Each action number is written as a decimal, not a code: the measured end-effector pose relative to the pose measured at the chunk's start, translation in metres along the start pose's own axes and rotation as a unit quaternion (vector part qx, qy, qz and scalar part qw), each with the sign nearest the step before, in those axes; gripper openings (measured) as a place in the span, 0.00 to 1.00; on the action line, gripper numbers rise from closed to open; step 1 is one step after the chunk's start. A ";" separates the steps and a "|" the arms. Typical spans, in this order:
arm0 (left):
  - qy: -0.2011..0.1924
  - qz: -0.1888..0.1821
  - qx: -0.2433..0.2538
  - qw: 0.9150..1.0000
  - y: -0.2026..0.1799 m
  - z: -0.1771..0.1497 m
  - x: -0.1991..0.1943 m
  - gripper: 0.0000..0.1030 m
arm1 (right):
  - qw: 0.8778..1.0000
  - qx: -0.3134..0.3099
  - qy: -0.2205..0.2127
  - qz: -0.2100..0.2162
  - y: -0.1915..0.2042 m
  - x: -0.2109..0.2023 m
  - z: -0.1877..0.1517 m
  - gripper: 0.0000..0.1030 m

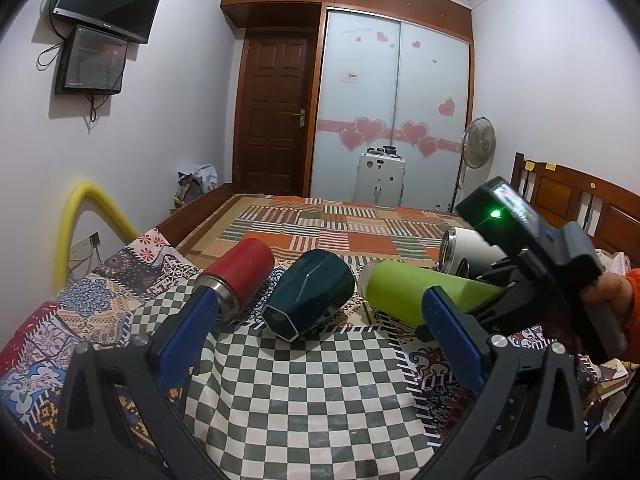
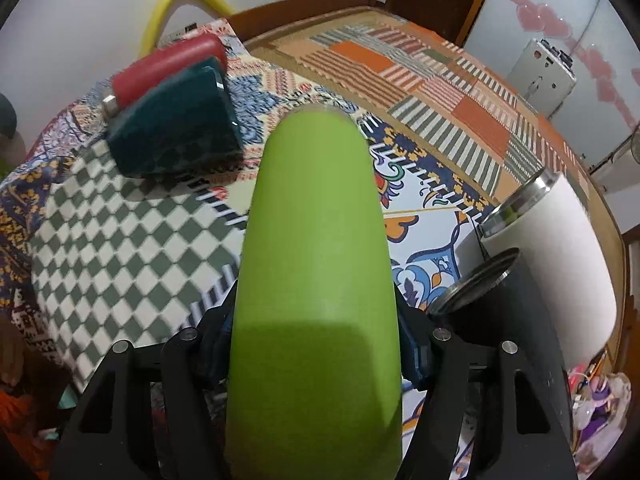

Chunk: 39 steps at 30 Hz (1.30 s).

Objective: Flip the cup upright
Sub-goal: 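Lift the lime green bottle with the right tool while the left tool approaches it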

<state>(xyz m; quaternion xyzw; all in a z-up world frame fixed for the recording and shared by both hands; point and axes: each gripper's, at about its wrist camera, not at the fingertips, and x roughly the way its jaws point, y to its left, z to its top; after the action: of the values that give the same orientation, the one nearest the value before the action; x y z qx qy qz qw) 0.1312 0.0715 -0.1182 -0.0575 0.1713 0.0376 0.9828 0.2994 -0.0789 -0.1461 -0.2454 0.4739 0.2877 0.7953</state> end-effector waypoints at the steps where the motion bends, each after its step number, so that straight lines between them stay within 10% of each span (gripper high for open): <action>1: -0.002 0.001 0.000 1.000 0.000 0.001 -0.002 1.00 | 1.000 0.001 -0.007 0.001 0.003 -0.005 -0.003 0.60; 19: -0.012 0.008 0.018 1.000 -0.006 0.000 -0.057 1.00 | 0.998 0.010 -0.061 -0.009 0.053 -0.039 -0.054 0.60; 39: 0.048 0.029 0.022 0.998 0.000 -0.019 -0.031 1.00 | 0.998 0.029 -0.049 0.005 0.066 -0.008 -0.060 0.60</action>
<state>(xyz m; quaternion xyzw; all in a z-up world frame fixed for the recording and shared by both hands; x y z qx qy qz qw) 0.0955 0.0669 -0.1251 -0.0326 0.2204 0.0592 0.9731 0.2144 -0.0732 -0.1722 -0.2056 0.4434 0.2895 0.8230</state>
